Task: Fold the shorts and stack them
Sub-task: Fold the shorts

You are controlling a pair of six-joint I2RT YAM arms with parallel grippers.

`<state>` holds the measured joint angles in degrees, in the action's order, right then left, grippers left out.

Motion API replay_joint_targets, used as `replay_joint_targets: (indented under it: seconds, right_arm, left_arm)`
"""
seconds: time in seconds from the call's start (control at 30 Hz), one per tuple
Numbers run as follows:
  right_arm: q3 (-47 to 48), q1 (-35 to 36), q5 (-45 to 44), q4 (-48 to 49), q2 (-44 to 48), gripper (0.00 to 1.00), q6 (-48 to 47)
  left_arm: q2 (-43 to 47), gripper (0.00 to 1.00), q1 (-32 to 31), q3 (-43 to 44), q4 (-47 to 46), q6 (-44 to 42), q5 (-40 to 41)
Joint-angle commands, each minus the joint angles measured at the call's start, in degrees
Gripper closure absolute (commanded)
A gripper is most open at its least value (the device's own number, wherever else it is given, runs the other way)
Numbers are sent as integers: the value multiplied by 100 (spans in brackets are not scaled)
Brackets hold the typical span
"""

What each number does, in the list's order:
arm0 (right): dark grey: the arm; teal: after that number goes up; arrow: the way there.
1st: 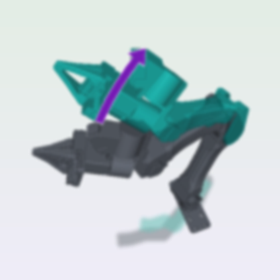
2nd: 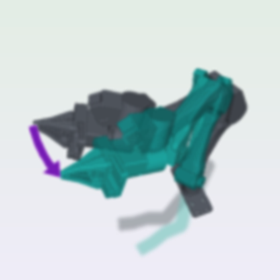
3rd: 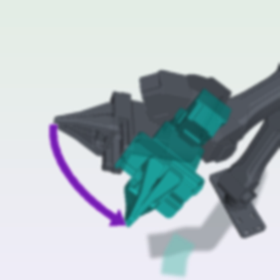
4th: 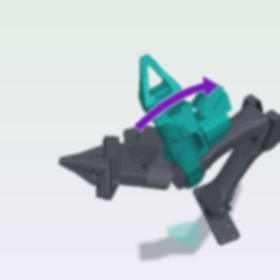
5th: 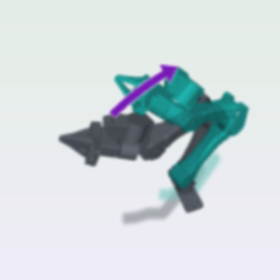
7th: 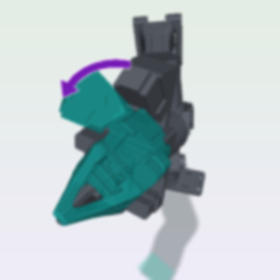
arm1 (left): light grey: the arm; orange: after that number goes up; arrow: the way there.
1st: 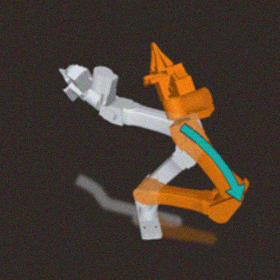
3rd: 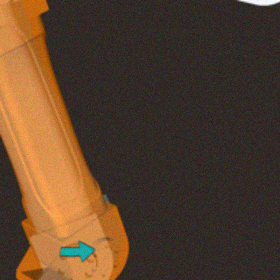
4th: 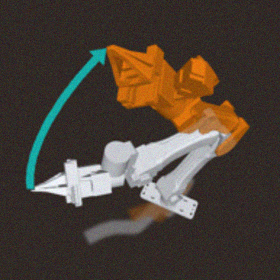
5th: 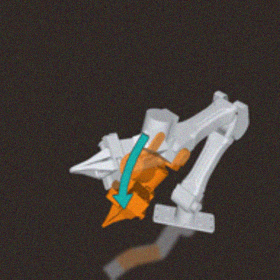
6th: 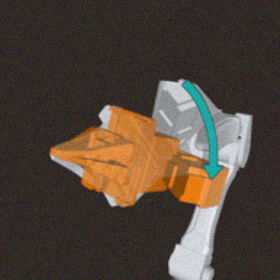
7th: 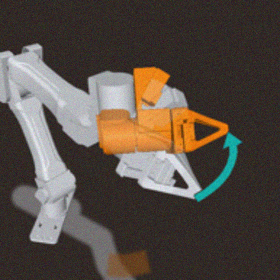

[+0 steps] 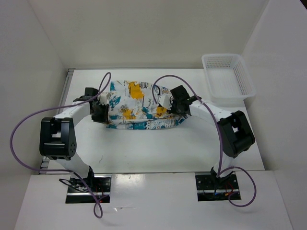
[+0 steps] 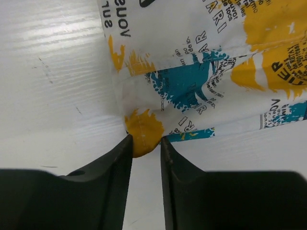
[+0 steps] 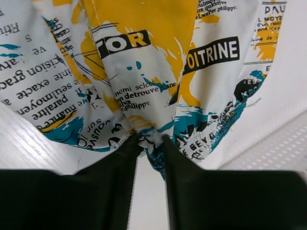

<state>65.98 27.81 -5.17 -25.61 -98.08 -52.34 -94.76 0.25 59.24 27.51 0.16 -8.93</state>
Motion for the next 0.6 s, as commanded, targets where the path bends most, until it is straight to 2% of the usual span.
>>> replay_joint_targets:
  seconds: [0.0, 0.03, 0.1, 0.2, 0.23, 0.33, 0.4, 0.57]
  right_arm:
    - [-94, -39, -213, 415, -79, 72, -93]
    - [-94, -39, -213, 416, -79, 79, -93]
    - [-33, -39, -213, 416, -132, 80, -93]
    - [29, -39, -82, 118, -132, 72, -171]
    - [29, -39, -81, 117, -132, 66, -224]
    - [-66, -39, -10, -23, -132, 56, -338]
    - [-268, -39, -124, 81, -132, 53, -409]
    - [-375, -39, -362, 546, -132, 55, -374]
  left_arm:
    - [-104, 66, 36, -97, 62, -16, -382]
    - [-104, 74, 36, -219, 62, -16, -303]
    - [-104, 88, 36, -273, -69, -16, -206]
    - [-104, 94, 36, -221, -70, -16, -153]
    - [-104, 100, 36, -220, -70, -16, -153]
    - [-104, 100, 36, -27, -70, -16, -153]
    - [-104, 100, 36, 25, -70, -16, -153]
    - [-104, 100, 36, 245, -70, -16, -92]
